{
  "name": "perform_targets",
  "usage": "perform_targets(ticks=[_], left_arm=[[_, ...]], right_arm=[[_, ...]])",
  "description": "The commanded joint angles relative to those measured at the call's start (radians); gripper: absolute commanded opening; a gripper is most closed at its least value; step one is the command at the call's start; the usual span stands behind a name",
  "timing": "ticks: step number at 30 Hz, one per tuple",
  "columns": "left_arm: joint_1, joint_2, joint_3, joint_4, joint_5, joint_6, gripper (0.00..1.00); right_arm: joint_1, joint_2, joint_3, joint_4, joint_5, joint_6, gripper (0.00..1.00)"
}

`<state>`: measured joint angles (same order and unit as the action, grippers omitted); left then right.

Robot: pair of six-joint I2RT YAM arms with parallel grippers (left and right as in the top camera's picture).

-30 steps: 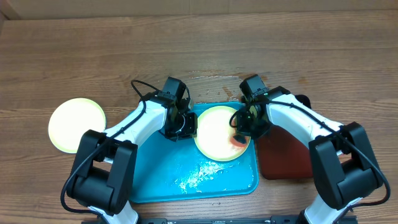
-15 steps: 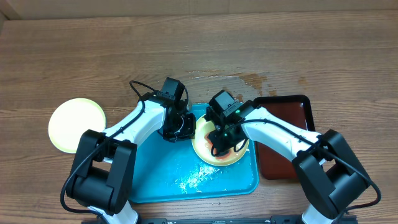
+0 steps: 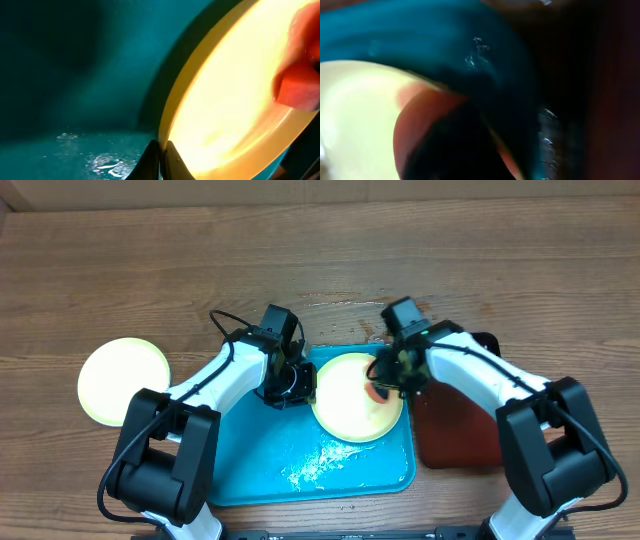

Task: Clean dirty plates on tray and stack at the side
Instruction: 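Scrub the yellow plate with the sponge while left gripper holds rim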

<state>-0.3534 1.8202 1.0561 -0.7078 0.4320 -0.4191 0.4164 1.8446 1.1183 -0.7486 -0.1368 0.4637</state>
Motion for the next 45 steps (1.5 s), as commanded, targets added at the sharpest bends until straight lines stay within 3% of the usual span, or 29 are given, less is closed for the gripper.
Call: perform_targets(ticks=[1, 8, 14, 19, 29, 35, 41, 45], left_arm=[[-0.002, 0.009, 0.001, -0.001, 0.01, -0.007, 0.04], [0.0, 0.009, 0.001, 0.005, 0.006, -0.009, 0.04], [0.0, 0.009, 0.001, 0.002, 0.006, -0.015, 0.04], [0.0, 0.009, 0.001, 0.001, 0.006, -0.015, 0.04], [0.0, 0.009, 0.001, -0.003, 0.007, -0.023, 0.04], [0.0, 0.009, 0.0, -0.007, 0.006, -0.023, 0.04], [0.0, 0.009, 0.0, -0.017, 0.006, -0.023, 0.04], [0.0, 0.009, 0.0, -0.016, 0.006, -0.023, 0.04]], right_arm=[[-0.023, -0.002, -0.006, -0.09, 0.062, -0.098, 0.04], [0.133, -0.002, -0.006, -0.165, -0.092, -0.388, 0.04], [0.277, -0.002, -0.006, -0.087, -0.231, -0.434, 0.04], [0.286, -0.002, -0.006, -0.005, -0.312, -0.269, 0.04], [0.176, -0.002, -0.006, 0.17, -0.237, 0.153, 0.04], [0.115, -0.002, -0.006, 0.17, -0.131, 0.222, 0.04], [0.069, -0.002, -0.006, -0.001, 0.019, 0.242, 0.04], [0.063, -0.002, -0.006, -0.107, 0.08, 0.164, 0.04]])
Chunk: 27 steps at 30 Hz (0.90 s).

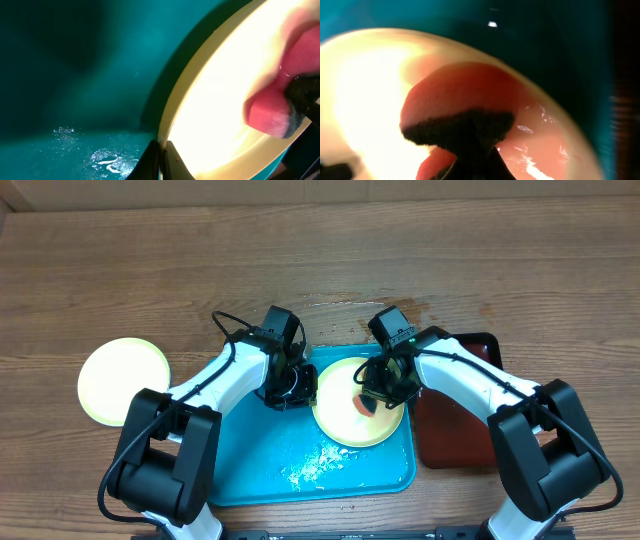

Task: Clean dirty plates on tray and stack at the side
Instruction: 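Scrub the yellow plate with the sponge while left gripper holds rim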

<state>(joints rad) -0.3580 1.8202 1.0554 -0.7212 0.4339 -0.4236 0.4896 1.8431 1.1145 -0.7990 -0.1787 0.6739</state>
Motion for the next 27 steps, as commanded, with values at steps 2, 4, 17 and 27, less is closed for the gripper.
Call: perform_targets(ticks=[2, 4, 17, 27], left_arm=[[0.004, 0.009, 0.001, -0.003, 0.004, -0.018, 0.04], [0.004, 0.009, 0.001, -0.003, 0.005, -0.018, 0.04], [0.004, 0.009, 0.001, -0.001, 0.005, -0.019, 0.04], [0.004, 0.009, 0.001, -0.006, 0.005, -0.026, 0.04]], right_arm=[[-0.01, 0.0, -0.003, -0.092, 0.121, -0.094, 0.04], [-0.003, 0.0, -0.003, -0.112, 0.094, -0.163, 0.04], [0.129, -0.001, -0.003, -0.033, -0.157, -0.411, 0.04], [0.117, 0.0, -0.003, 0.042, -0.142, -0.09, 0.04]])
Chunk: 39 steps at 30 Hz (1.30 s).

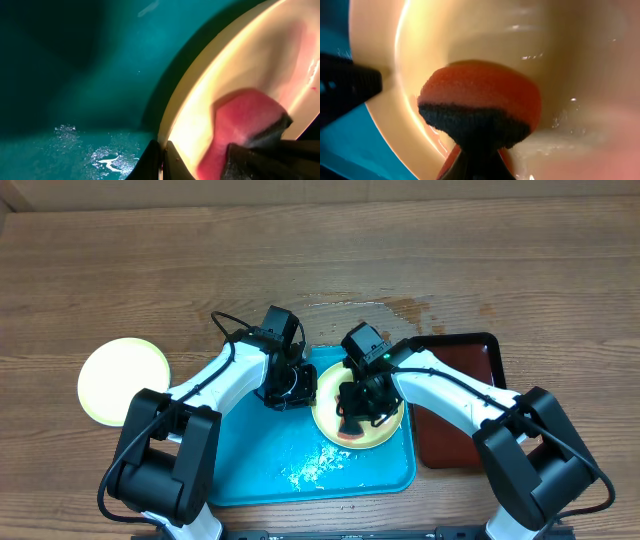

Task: Clean dirty plates on tray and stack at the side
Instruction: 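Scrub the yellow plate with the sponge while left gripper holds rim, then return the sponge with the right gripper to the brown tray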

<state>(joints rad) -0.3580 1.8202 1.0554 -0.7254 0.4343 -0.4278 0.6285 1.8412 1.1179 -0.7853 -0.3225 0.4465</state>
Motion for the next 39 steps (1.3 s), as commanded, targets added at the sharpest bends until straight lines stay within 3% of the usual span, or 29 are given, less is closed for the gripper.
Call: perform_targets(ticks=[1, 4, 15, 28, 35, 39], left_arm=[[0.004, 0.009, 0.001, -0.003, 0.005, -0.022, 0.04], [0.004, 0.009, 0.001, -0.003, 0.005, -0.022, 0.04], [0.004, 0.009, 0.001, -0.003, 0.008, -0.021, 0.04], [0.004, 0.009, 0.001, 0.001, 0.01, -0.021, 0.04], [0.004, 0.007, 0.006, 0.0, 0.013, -0.022, 0.04], [0.004, -0.012, 0.024, -0.008, 0.016, -0.021, 0.04]], right_arm=[[-0.03, 0.002, -0.006, 0.039, 0.016, 0.165, 0.04], [-0.073, 0.002, -0.006, 0.1, 0.061, 0.208, 0.04], [-0.153, -0.014, 0.043, 0.069, 0.104, 0.021, 0.04], [-0.113, -0.231, 0.274, -0.184, 0.159, -0.062, 0.04], [-0.135, -0.316, 0.384, -0.426, 0.417, 0.063, 0.04], [-0.193, -0.327, 0.389, -0.519, 0.47, 0.079, 0.04]])
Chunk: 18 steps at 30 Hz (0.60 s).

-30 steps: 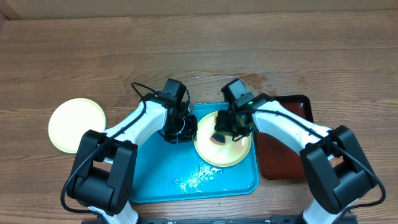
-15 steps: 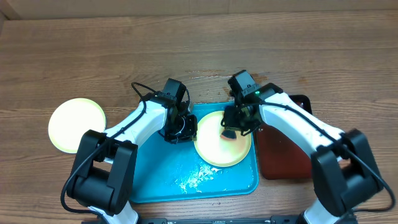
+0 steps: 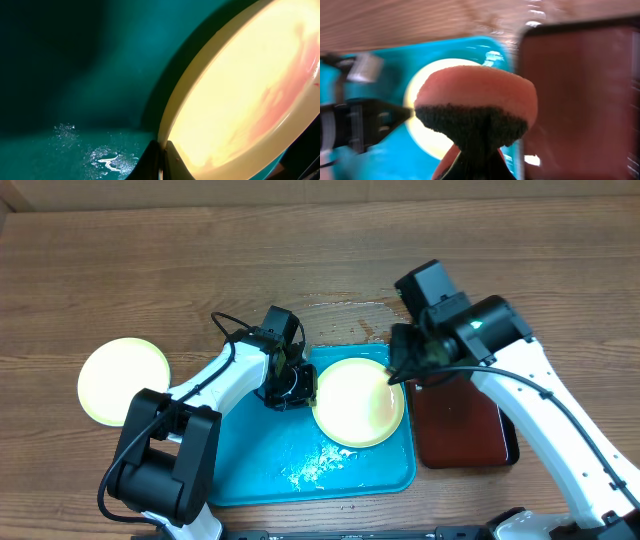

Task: Clean dirty plates on tray and stack at the side
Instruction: 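Return the sponge with the right gripper to the brown tray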

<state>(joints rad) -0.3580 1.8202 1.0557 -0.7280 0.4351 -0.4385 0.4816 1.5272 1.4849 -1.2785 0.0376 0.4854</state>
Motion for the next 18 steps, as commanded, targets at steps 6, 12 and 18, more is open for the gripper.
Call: perform_targets(ticks=[6, 12, 18], left_arm=[[0.004, -0.09, 0.076, -0.039, 0.002, -0.011, 0.04], [0.004, -0.158, 0.119, -0.085, -0.05, -0.022, 0.04], [0.004, -0.161, 0.124, -0.099, -0.05, -0.031, 0.04]], right_arm=[[-0.167, -0.012, 0.009, -0.055, 0.13, 0.04, 0.04], [-0.288, 0.013, -0.047, -0.014, 0.09, -0.038, 0.04], [-0.312, 0.055, -0.241, 0.108, 0.054, -0.048, 0.04]])
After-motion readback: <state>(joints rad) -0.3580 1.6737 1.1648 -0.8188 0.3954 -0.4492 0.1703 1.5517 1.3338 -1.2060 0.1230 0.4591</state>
